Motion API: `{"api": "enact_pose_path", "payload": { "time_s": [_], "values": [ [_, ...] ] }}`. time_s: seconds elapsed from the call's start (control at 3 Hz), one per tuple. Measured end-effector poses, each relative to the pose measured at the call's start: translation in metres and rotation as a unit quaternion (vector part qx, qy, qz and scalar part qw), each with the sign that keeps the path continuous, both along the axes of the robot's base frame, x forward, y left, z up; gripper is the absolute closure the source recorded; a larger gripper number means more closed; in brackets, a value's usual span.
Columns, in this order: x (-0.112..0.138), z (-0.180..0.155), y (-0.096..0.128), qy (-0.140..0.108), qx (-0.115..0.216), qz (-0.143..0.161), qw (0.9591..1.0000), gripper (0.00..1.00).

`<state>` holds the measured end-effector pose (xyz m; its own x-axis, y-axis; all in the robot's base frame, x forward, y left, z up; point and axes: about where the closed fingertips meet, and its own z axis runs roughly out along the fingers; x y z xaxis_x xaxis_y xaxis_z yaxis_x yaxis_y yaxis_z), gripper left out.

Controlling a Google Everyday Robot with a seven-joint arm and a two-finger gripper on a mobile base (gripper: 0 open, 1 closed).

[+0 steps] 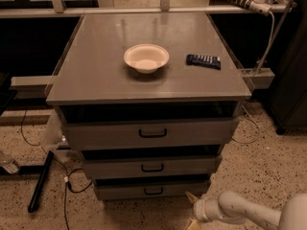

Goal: Close bottom drawer

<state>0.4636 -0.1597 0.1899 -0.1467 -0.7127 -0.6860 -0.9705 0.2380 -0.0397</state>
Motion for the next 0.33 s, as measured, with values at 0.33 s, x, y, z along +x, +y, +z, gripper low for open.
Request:
{"api": "enact_pose_path", "payload": {
  "time_s": [0.33],
  "values": [
    [0.0,0.0,0.0,0.0,0.0,0.0,1.0,0.0]
  ]
}}
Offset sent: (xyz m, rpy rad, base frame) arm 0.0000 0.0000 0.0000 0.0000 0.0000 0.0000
